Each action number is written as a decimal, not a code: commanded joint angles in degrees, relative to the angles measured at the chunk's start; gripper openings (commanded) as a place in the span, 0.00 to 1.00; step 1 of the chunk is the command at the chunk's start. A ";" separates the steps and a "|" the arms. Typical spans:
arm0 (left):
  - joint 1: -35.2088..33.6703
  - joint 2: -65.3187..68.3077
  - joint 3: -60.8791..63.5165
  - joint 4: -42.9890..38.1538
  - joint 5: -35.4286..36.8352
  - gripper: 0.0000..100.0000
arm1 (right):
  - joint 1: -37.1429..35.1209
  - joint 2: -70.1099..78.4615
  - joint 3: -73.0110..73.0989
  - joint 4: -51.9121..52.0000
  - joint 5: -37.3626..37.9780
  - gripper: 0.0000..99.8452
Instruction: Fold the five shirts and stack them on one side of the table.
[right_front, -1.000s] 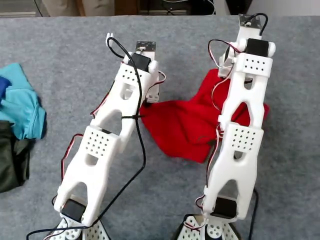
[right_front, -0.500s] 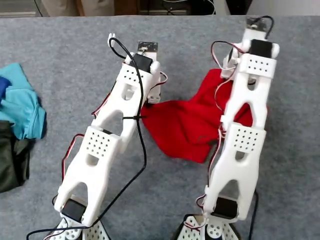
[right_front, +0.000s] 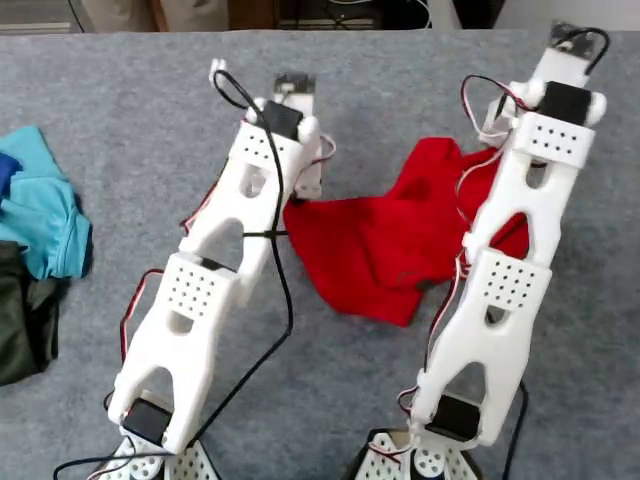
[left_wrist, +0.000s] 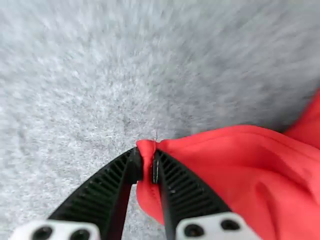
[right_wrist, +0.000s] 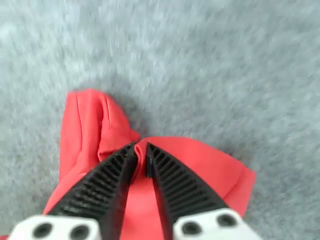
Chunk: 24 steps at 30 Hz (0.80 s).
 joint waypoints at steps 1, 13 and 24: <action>-0.35 -10.42 -2.11 0.70 0.18 0.02 | 0.84 -6.90 -6.73 0.79 -0.79 0.01; -10.20 -42.07 -2.11 0.70 -2.81 0.02 | 0.84 -17.45 -10.77 0.44 -0.70 0.01; -24.70 -64.66 -0.18 0.70 -8.97 0.02 | 3.12 -36.70 -10.68 -3.16 -5.71 0.01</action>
